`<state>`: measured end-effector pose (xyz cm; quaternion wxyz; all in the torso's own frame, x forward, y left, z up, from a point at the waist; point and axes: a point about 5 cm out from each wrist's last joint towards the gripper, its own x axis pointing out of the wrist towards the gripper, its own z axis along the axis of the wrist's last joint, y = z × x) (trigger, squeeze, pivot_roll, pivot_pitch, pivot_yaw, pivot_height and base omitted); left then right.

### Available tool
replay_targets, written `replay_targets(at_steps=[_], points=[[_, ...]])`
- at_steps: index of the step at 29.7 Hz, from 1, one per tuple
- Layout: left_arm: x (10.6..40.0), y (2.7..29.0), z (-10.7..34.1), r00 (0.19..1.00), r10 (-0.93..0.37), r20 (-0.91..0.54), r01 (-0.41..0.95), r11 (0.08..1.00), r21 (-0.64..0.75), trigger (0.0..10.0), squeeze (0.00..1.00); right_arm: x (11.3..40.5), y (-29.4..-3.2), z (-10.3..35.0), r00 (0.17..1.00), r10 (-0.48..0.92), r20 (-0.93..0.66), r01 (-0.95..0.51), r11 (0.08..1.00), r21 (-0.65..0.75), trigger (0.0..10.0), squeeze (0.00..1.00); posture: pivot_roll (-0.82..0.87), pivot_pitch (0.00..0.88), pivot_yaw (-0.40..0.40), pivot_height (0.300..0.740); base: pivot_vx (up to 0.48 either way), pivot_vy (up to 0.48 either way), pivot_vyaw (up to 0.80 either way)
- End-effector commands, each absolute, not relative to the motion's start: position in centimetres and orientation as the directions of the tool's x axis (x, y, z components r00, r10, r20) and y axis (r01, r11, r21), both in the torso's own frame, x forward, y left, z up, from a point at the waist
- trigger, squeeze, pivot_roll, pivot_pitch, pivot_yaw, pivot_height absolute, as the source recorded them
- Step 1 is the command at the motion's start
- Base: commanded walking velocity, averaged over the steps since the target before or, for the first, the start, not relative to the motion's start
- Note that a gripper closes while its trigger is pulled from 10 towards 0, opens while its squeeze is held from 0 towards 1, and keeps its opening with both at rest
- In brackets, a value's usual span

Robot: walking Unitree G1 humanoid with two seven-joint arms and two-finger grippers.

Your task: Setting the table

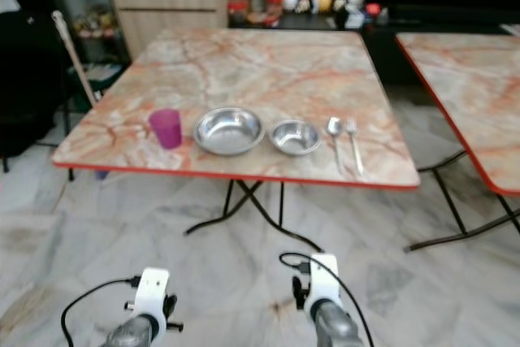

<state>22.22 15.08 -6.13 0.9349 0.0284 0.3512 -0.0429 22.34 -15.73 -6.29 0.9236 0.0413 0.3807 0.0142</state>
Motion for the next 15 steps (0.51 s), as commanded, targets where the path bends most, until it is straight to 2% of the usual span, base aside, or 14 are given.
replay_targets(at_steps=[1, 11, 15], points=[[21.99, 15.45, -6.28, 0.743, -0.050, -0.668, 0.094, 0.995, 0.030, 10.0, 0.00, 22.82, -15.63, -5.97, 0.723, 0.059, -0.688, -0.002, 0.997, 0.083, 10.0, 0.00, 0.02, 0.000, 0.012, 0.740, 0.000, 0.000, 0.00], [21.81, 15.16, -6.40, 0.734, -0.075, -0.675, 0.127, 0.992, 0.028, 10.0, 0.00, 22.72, -15.51, -6.03, 0.724, 0.063, -0.687, -0.001, 0.996, 0.090, 10.0, 0.00, 0.01, 0.000, 0.020, 0.740, 0.000, 0.000, 0.00], [21.85, 15.06, -6.39, 0.733, -0.078, -0.676, 0.132, 0.991, 0.028, 10.0, 0.00, 22.66, -15.50, -6.08, 0.720, 0.063, -0.691, 0.005, 0.995, 0.095, 10.0, 0.00, 0.01, 0.000, 0.020, 0.740, 0.000, 0.000, -0.76]])
